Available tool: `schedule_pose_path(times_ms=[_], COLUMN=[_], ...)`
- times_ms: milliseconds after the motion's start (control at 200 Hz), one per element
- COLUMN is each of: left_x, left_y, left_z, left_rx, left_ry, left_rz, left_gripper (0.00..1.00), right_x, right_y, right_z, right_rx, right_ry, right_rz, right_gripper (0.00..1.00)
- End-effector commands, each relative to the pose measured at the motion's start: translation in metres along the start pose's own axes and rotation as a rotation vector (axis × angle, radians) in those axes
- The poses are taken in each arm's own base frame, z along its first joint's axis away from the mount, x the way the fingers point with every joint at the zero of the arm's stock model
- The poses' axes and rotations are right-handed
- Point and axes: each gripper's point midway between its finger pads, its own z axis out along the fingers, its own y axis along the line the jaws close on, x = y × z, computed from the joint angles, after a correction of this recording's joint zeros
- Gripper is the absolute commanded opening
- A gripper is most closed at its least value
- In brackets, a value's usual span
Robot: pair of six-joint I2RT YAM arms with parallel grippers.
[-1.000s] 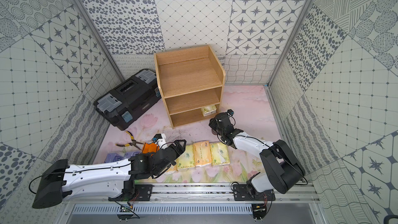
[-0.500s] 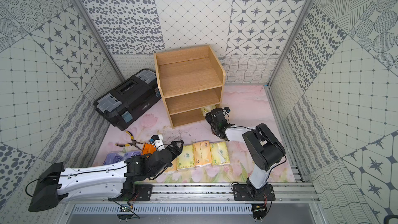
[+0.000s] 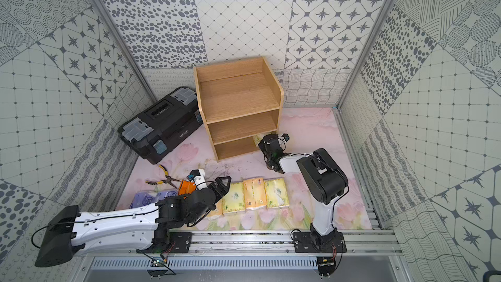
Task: Remove the tissue boxes from the shelf
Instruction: Pick up a box of tissues from the shelf.
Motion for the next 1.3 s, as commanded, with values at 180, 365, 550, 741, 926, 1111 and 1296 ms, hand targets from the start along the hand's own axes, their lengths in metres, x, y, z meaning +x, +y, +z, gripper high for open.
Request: schedule_pose_path(times_ms=[180, 365, 550, 741, 926, 1111, 1296], left_x=[-0.01, -0.01, -0.009, -0.005, 0.0, 0.008, 0.018], left_y=[-0.01, -0.019, -0.042, -0.066, -0.087, -0.108, -0.135], left_z=[0.0, 0.002, 0.004, 0.008, 0.014, 0.022, 0.034], left_rx=[0.03, 0.075, 0.145, 0.191, 0.227, 0.269, 0.302], left_ry=[-0.055, -0.061, -0.036, -0.017, 0.006, 0.041, 0.075], left_rz=[-0.001, -0.007, -0.024, -0.042, -0.088, -0.188, -0.234], left_gripper=[0.85, 0.88, 0.9, 0.91, 0.91, 0.93, 0.94], right_x=[-0.009, -0.01, -0.009, -0.008, -0.008, -0.009, -0.008], right_y=[0.021, 0.025, 0.027, 0.024, 0.023, 0.016, 0.016], right_z=[-0.002, -0.02, -0.047, -0.082, -0.118, -0.152, -0.182], right_rx=[-0.075, -0.105, -0.143, -0.181, -0.205, -0.231, -0.273], right_ry=[-0.027, -0.015, 0.013, 0.033, 0.06, 0.082, 0.113], right_rz=[0.016, 0.02, 0.031, 0.04, 0.005, -0.006, -0.008], right_gripper=[0.02, 0.0, 0.0, 0.0, 0.0, 0.0, 0.0])
